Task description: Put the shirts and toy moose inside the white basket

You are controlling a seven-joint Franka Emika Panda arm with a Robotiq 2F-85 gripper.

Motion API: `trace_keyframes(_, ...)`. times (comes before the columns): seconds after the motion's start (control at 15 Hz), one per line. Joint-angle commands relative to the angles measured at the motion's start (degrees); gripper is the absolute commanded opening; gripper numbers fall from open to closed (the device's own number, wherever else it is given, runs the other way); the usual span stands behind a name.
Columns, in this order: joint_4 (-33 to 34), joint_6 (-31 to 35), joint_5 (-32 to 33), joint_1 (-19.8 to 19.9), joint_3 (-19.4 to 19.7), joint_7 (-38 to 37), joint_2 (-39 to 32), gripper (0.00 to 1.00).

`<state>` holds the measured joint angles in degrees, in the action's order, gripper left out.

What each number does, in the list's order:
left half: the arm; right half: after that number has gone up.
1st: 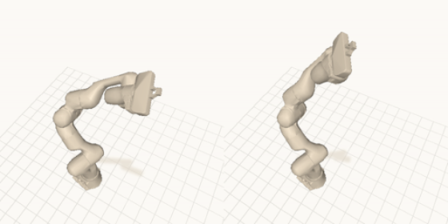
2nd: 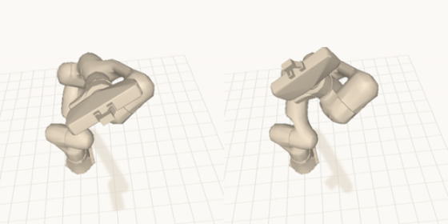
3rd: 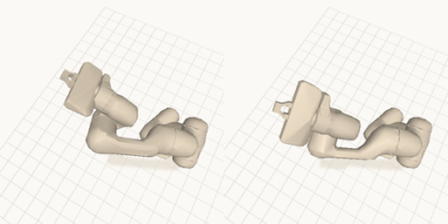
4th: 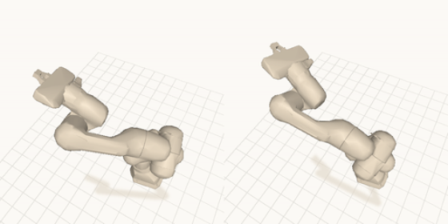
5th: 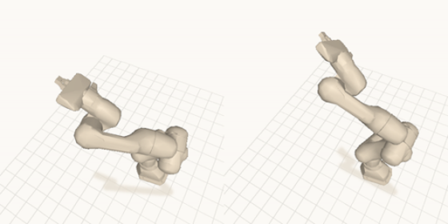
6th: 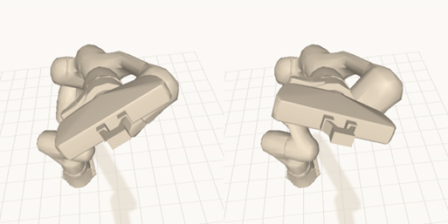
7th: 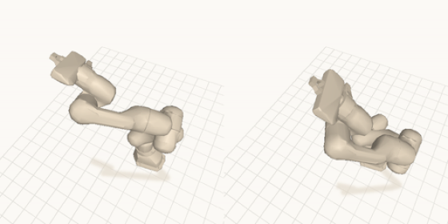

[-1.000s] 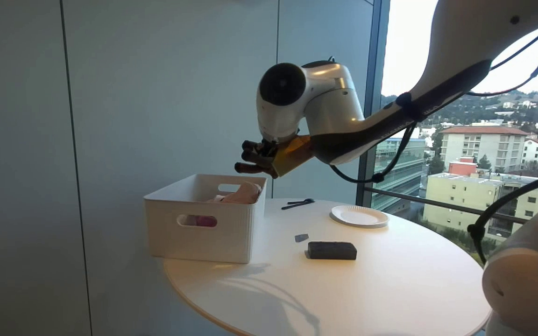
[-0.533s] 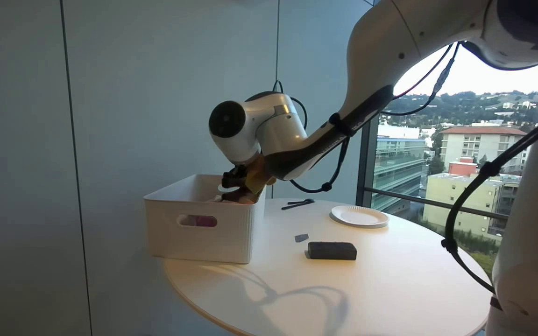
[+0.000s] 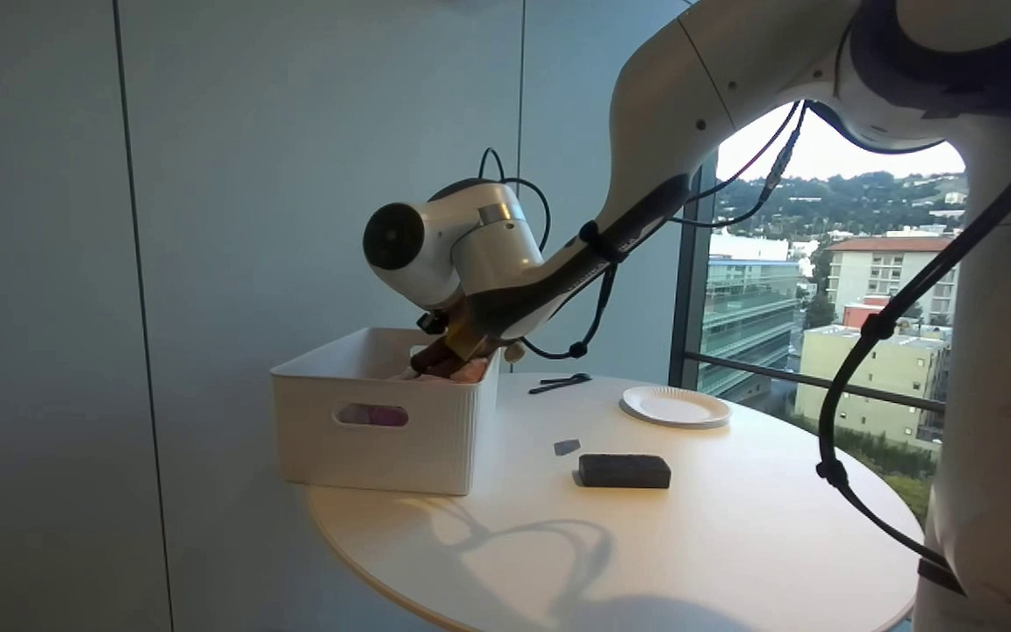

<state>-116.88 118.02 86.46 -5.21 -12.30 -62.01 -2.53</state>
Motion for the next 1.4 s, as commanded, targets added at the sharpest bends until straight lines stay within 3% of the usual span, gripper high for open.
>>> trace_keyframes(0.0,-2.3,-2.4,3.0,-1.2,1.8,-6.1,3.1,0.94)
trace_keyframes(0.2,-6.9,-4.6,-0.2,-0.7,2.9,-12.2,8.1,1.0)
trace_keyframes(0.4,-14.0,-1.2,-4.4,0.6,5.8,-16.5,15.9,1.0)
trace_keyframes(0.67,-20.7,4.1,-12.4,2.6,12.5,-15.2,23.0,1.0)
trace_keyframes(0.87,-23.8,8.9,-17.1,5.5,17.9,-13.1,24.4,1.0)
trace_keyframes(0.93,-21.5,5.6,-15.1,4.9,15.0,-14.6,22.2,1.0)
trace_keyframes(1.33,-22.2,6.1,-15.3,5.5,14.5,-14.4,22.1,1.0)
